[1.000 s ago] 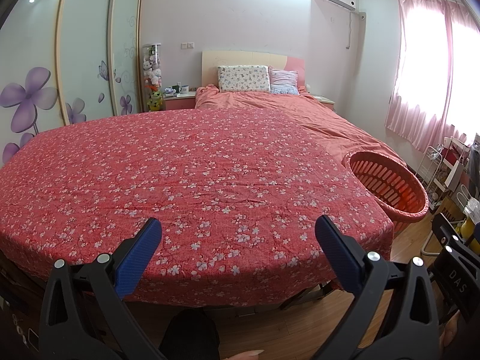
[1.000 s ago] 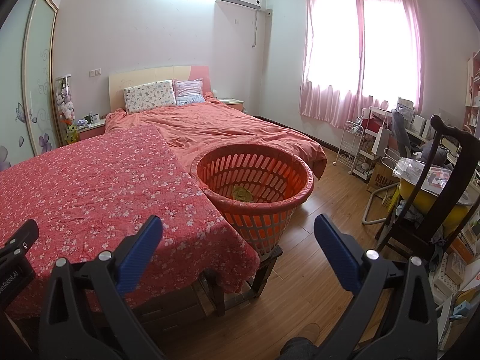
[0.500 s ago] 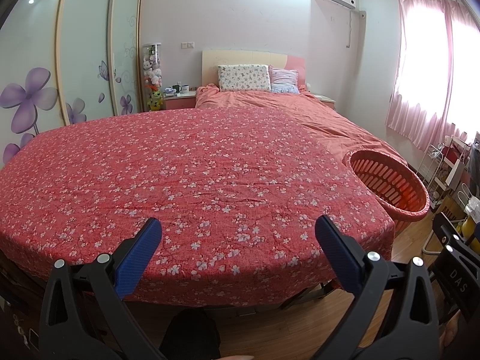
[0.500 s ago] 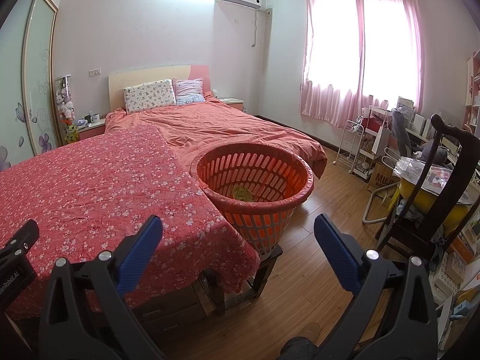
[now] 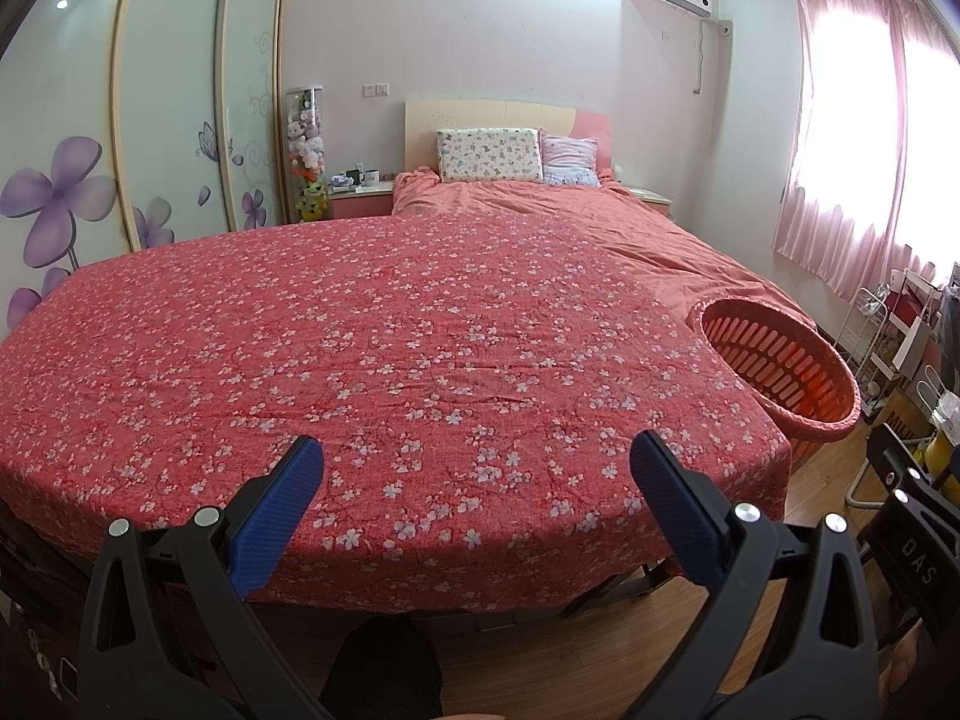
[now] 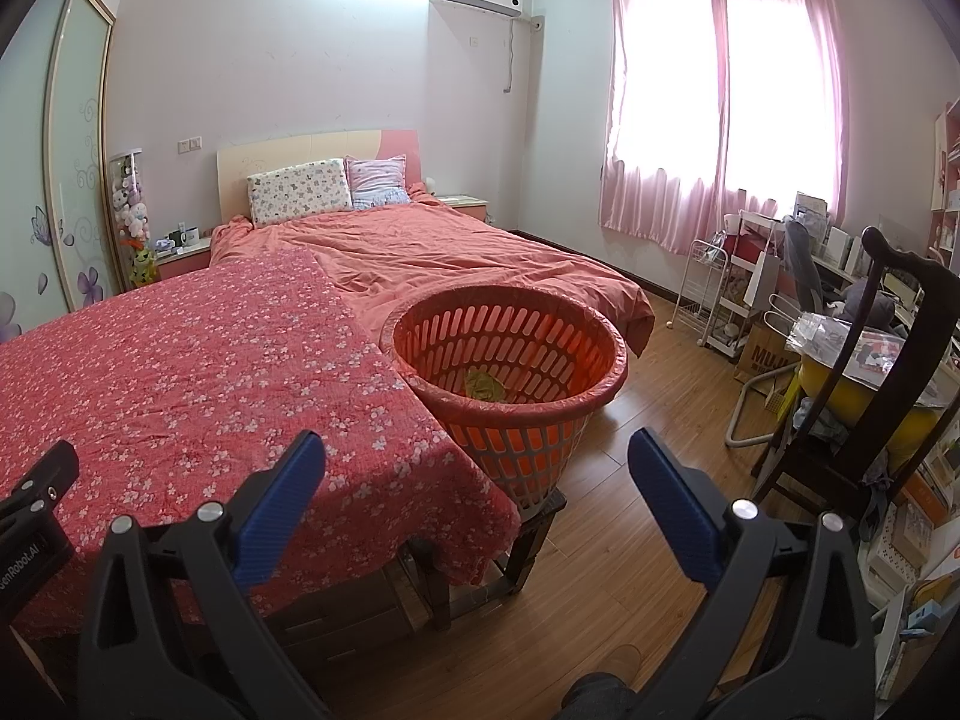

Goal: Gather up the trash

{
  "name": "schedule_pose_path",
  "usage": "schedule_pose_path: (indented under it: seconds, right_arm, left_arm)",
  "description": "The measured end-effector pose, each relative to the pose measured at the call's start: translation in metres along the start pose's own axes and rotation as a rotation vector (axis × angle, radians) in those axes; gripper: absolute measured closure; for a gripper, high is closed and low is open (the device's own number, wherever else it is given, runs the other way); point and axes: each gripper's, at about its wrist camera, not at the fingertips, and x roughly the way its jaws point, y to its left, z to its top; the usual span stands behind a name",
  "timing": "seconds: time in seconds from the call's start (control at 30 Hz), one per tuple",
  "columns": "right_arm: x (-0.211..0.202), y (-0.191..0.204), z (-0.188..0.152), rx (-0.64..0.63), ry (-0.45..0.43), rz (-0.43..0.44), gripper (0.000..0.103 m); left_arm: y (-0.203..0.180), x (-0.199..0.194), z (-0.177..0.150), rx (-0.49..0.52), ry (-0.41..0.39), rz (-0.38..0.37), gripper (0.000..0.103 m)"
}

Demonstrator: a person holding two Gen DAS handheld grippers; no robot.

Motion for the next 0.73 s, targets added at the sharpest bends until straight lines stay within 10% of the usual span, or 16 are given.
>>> schedule_pose_path:
  seconds: [0.73]
  right_arm:
    - [0.001, -0.0001, -0.0033, 0.0, 0.004, 0.004, 0.004]
  left_arm:
    - [-0.0016, 0.0001, 0.0038, 0.017, 0.007, 0.012, 0.002]
